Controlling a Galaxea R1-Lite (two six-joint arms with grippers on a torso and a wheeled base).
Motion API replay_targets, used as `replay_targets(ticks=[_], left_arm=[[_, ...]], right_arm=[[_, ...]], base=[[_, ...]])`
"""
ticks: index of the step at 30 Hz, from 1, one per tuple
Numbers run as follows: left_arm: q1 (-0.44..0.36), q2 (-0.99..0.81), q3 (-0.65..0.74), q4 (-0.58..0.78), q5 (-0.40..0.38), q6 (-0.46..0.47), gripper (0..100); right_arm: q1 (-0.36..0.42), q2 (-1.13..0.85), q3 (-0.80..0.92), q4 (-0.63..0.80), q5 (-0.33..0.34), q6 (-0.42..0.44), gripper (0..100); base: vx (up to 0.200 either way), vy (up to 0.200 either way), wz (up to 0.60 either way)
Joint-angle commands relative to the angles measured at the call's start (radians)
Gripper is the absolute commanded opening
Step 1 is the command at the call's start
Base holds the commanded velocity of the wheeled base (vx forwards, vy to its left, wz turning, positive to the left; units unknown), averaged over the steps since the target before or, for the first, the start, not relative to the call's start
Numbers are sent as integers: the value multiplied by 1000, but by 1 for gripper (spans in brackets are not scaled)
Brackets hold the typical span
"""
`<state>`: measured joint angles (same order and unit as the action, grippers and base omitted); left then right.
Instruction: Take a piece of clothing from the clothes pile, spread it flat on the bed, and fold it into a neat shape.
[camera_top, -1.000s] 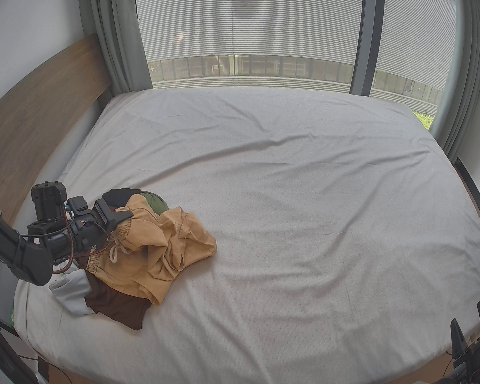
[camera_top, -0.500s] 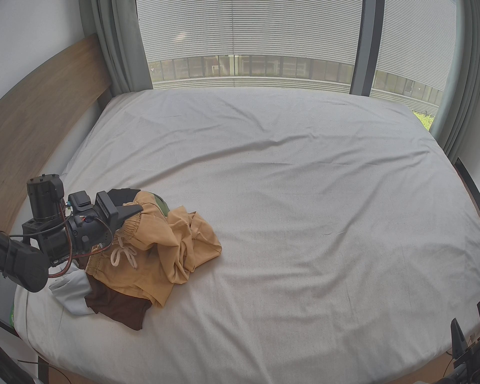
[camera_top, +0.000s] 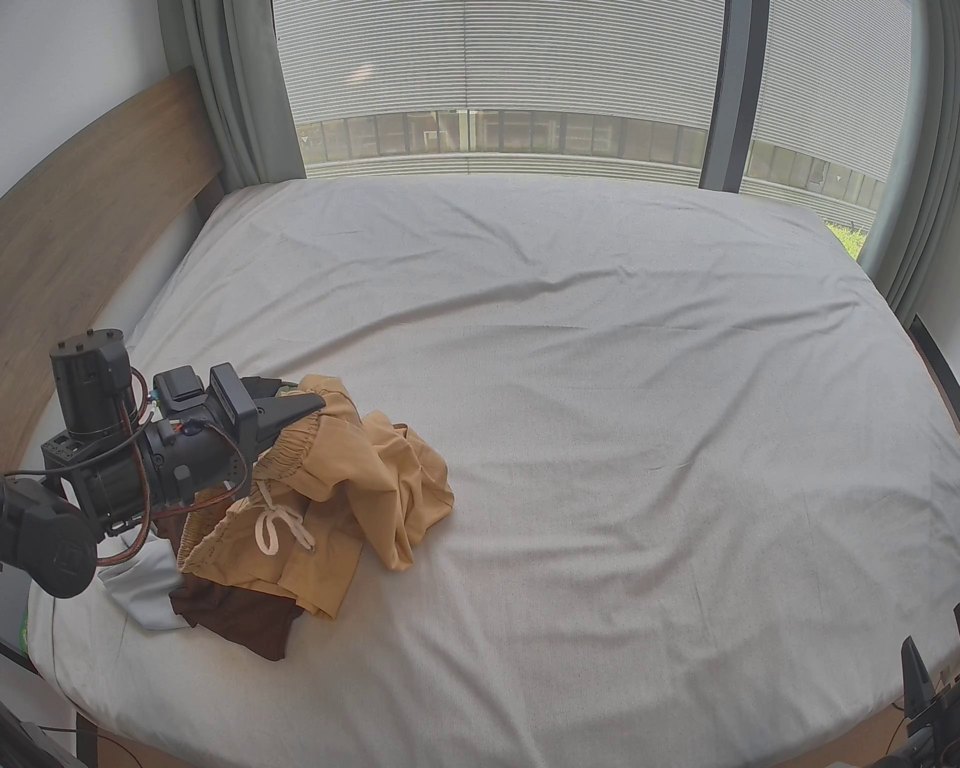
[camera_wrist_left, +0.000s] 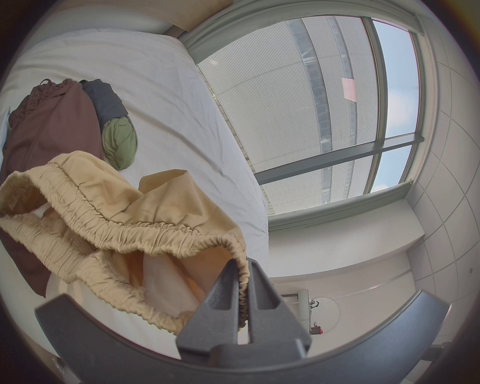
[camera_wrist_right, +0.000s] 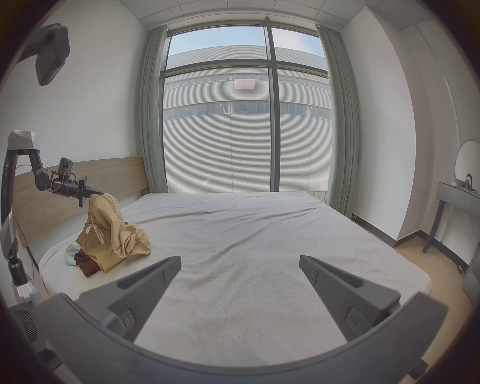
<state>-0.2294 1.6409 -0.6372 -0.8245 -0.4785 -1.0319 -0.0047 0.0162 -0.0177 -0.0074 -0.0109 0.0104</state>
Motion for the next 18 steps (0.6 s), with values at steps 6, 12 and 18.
replay_targets(ticks=[6, 12, 18], left_arm=[[-21, -1, -15, -5, -61, -23, 0], [-27, -6, -73, -27, -127, -166, 0], [-53, 1, -119, -28, -127, -258, 0]], right_arm=[[0, -9, 18, 0, 0, 0, 100], [0, -9, 18, 0, 0, 0, 100], [0, -9, 18, 0, 0, 0, 100]], base=[[0, 0, 0], [0, 0, 0], [0, 0, 0]])
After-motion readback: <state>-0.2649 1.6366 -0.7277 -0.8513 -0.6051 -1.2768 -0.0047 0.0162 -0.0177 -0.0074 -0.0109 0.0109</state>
